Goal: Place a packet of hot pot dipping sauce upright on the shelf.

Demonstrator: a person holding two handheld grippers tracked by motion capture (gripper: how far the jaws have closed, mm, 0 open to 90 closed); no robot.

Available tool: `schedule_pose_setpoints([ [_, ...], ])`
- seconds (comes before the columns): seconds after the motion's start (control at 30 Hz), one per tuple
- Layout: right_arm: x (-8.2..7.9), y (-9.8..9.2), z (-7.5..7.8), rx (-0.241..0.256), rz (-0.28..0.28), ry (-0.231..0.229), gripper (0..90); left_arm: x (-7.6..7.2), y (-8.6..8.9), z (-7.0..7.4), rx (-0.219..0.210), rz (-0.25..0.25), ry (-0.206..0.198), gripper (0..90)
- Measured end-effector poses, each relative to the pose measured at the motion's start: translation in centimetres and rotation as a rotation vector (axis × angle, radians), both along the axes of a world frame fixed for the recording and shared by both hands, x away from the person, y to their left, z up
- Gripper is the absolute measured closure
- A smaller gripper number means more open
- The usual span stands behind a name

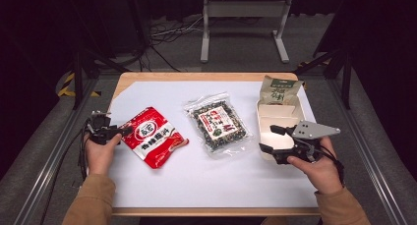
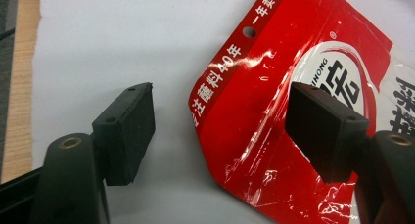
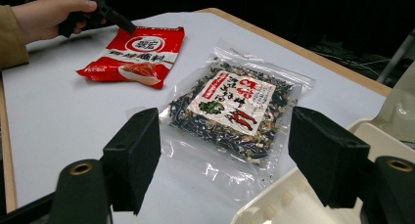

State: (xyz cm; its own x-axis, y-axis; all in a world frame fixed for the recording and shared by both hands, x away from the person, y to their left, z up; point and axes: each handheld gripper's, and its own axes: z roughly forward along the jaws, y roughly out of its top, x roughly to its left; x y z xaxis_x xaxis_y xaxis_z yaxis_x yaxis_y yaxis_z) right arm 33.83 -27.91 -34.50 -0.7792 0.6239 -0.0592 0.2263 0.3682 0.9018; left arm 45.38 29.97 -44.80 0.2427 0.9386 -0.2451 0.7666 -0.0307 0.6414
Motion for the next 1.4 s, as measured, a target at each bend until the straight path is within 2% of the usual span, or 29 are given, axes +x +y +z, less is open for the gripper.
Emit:
schedule_pose_setpoints([
  [0.13, 0.1, 0.0, -0.1, -0.005, -0.006, -0.001, 28.7, 0.0, -0.2, 0.0, -0.017, -0.006, 0.005, 27.8],
  [0.27, 0.1, -0.1, -0.1, -0.004, -0.007, -0.001, 28.7, -0.1, -0.2, 0.1, -0.082, -0.055, 0.014, 37.2],
  [0.3, 0.1, -0.1, -0.1, -0.004, -0.007, -0.003, 28.7, -0.2, -0.4, 0.2, -0.083, -0.058, 0.01, 38.3],
  [0.37, 0.1, -0.1, -0.1, -0.004, -0.006, -0.003, 28.7, -0.4, -0.6, 0.6, -0.073, -0.069, -0.013, 48.1],
  [0.5, 0.1, -0.1, -0.1, -0.004, -0.004, -0.001, 28.7, -0.8, -0.8, 1.0, -0.087, -0.083, -0.03, 52.2],
  [0.67, 0.1, 0.0, -0.2, -0.007, 0.001, 0.002, 28.6, -0.6, -0.9, 0.3, -0.061, -0.128, -0.009, 61.2],
  [0.7, 0.1, 0.0, -0.2, -0.006, 0.001, 0.004, 28.6, -0.6, -1.0, 0.1, -0.068, -0.129, 0.008, 62.4],
  [0.77, 0.1, 0.0, -0.2, -0.003, 0.001, 0.004, 28.5, -0.6, -1.3, 0.0, -0.05, -0.13, 0.016, 67.7],
  [0.87, 0.1, 0.0, -0.2, -0.004, 0.003, 0.004, 28.4, -0.6, -1.7, 0.0, -0.013, -0.135, 0.012, 72.6],
  [0.97, 0.1, 0.1, -0.2, -0.006, 0.004, 0.004, 28.4, -0.7, -1.8, 0.0, -0.006, -0.118, 0.013, 77.6],
  [1.0, 0.1, 0.1, -0.2, -0.005, 0.005, 0.004, 28.9, -0.7, -1.7, -0.1, 0.003, -0.12, 0.007, 81.3],
  [1.13, 0.0, 0.0, -0.1, -0.013, 0.014, 0.004, 33.7, -0.8, -2.0, 0.1, 0.036, -0.109, -0.004, 86.5],
  [1.2, 0.1, -0.2, -0.1, -0.022, 0.016, 0.007, 35.4, -0.9, -1.8, 0.4, 0.034, -0.108, -0.023, 87.2],
  [1.27, 0.2, -0.3, -0.2, -0.026, 0.015, 0.015, 36.3, -1.1, -1.7, 0.7, 0.011, -0.106, -0.035, 87.8],
  [1.4, 0.3, -0.3, -0.1, -0.035, 0.027, 0.022, 37.8, -1.7, -1.7, 1.6, 0.021, -0.131, -0.064, 88.7],
])
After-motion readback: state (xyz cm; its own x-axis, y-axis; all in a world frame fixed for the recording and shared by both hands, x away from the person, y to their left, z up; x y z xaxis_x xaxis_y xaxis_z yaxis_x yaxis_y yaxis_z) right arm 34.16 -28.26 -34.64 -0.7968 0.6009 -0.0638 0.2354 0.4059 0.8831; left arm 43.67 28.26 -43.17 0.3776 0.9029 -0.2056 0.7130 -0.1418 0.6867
